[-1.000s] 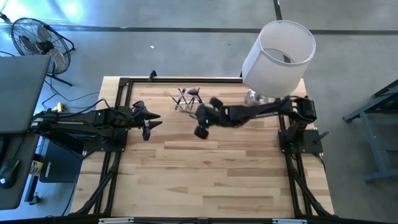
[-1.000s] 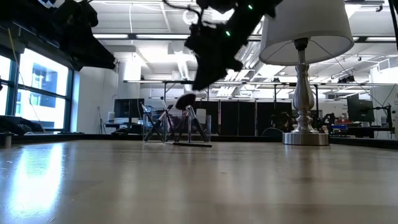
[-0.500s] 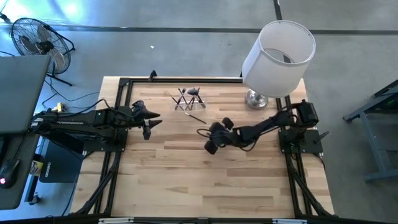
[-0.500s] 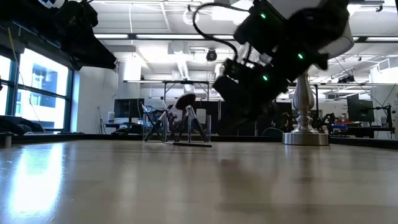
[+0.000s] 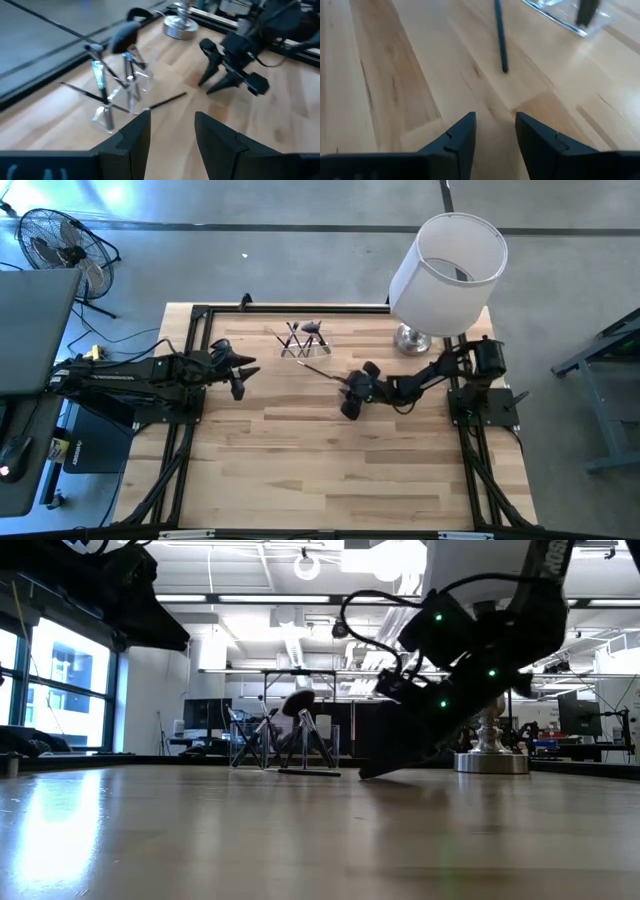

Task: Put items in baskets/containers
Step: Put the liner brush into the transparent organizer

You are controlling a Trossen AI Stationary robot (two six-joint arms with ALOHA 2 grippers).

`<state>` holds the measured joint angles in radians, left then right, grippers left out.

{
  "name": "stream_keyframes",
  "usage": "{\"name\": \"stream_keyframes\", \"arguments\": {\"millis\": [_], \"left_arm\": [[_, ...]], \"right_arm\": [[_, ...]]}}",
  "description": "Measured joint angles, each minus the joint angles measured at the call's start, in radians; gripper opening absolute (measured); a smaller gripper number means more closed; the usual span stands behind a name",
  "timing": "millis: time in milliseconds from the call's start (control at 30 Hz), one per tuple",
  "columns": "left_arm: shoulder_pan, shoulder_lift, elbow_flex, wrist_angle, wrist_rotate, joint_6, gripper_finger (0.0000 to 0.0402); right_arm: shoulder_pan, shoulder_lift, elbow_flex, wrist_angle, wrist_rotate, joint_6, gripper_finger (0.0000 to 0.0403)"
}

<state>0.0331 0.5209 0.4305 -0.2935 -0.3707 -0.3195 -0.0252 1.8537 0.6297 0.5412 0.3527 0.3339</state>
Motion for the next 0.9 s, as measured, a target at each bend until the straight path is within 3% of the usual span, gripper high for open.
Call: {"name": "stream_keyframes", "arguments": {"millis": [133, 300, 433, 700, 900], "left_arm": [[0.000, 0.000, 0.000, 0.003, -0.043, -0.001, 0.0152], [-0.001, 0.000, 0.000, 0.007, -0.044, -0.030, 0.0152], [-0.001, 0.000, 0.000, 0.005, -0.043, -0.052, 0.0152], [-0.001, 0.001, 0.000, 0.003, -0.042, -0.044, 0.0152], [-0.001, 0.001, 0.000, -0.002, -0.048, -0.045, 0.0152]], "right_arm": [[-0.037, 0.059, 0.041, 0.037, -0.057, -0.066, 0.0150], [-0.056, 0.101, 0.067, 0.049, -0.016, -0.081, 0.0163], [-0.074, 0.104, 0.065, 0.068, -0.009, -0.132, 0.0157], [-0.144, 0.143, 0.091, 0.126, -0.108, -0.204, 0.0138], [-0.150, 0.204, 0.185, 0.033, -0.101, -0.228, 0.0136]]}}
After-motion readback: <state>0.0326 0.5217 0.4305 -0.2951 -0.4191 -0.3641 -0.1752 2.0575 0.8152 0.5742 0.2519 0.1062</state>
